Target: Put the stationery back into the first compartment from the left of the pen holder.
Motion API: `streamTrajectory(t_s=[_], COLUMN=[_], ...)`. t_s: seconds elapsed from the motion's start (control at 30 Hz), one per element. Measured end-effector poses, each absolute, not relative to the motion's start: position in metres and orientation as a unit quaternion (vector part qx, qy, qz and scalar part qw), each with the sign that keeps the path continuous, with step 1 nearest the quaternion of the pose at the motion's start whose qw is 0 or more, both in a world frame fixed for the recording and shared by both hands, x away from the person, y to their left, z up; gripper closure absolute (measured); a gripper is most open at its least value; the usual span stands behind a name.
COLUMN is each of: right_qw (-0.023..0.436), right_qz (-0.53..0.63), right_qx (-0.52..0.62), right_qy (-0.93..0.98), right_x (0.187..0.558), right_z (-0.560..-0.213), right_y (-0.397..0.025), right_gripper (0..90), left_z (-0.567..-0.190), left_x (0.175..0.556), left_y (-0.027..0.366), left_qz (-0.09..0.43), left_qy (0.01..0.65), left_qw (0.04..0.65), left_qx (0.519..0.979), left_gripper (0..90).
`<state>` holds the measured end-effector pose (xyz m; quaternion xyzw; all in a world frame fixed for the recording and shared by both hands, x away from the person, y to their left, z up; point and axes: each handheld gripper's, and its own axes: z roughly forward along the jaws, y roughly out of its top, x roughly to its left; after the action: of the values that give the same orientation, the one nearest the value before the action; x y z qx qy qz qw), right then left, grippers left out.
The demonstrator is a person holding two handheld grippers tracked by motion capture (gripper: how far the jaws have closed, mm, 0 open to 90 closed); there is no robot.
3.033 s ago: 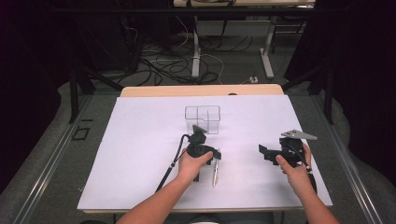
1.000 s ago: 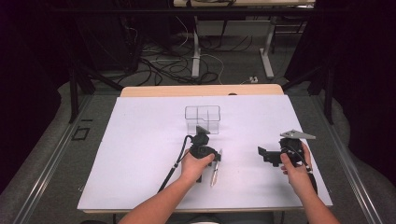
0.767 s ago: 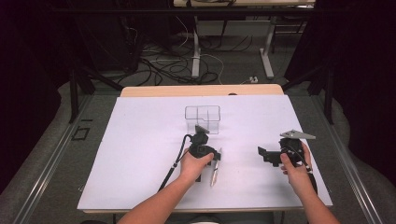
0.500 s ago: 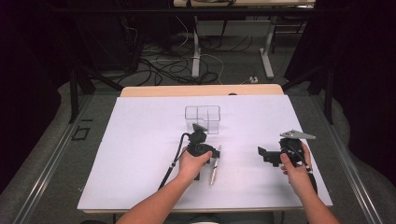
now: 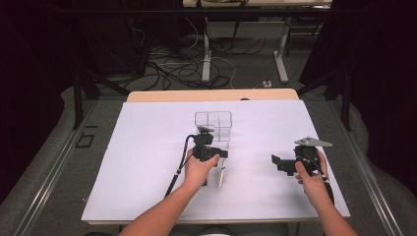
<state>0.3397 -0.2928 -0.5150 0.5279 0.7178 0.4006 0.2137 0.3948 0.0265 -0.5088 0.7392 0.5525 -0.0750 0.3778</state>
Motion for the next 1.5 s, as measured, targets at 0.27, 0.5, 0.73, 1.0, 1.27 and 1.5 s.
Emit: streamTrajectory(t_s=[0.27,0.5,0.73,1.0,1.27,1.5], right_qw=[0.215,0.216,0.215,0.214,0.213,0.211], right_qz=[0.4,0.401,0.401,0.4,0.401,0.402], right_qx=[0.527,0.526,0.526,0.529,0.528,0.529], right_qy=[0.718,0.719,0.719,0.717,0.718,0.717], right_x=[0.34,0.34,0.34,0.339,0.34,0.339], right_z=[-0.515,-0.515,-0.515,-0.515,-0.515,-0.516], right_y=[-0.293,-0.293,-0.293,-0.293,-0.293,-0.293], right_gripper=[0.0,0.0,0.0,0.0,0.0,0.0], left_z=[-0.493,-0.477,-0.463,-0.449,-0.438,-0.431], left_x=[0.397,0.402,0.408,0.417,0.428,0.438], left_y=[0.032,0.039,0.042,0.043,0.045,0.048], left_qz=[-0.043,-0.025,0.005,0.044,0.083,0.103], left_qy=[0.548,0.54,0.534,0.525,0.518,0.51], left_qw=[0.399,0.408,0.413,0.421,0.423,0.43], left_qx=[0.734,0.735,0.738,0.738,0.739,0.738], left_gripper=[79.6,79.6,79.6,79.6,79.5,79.6])
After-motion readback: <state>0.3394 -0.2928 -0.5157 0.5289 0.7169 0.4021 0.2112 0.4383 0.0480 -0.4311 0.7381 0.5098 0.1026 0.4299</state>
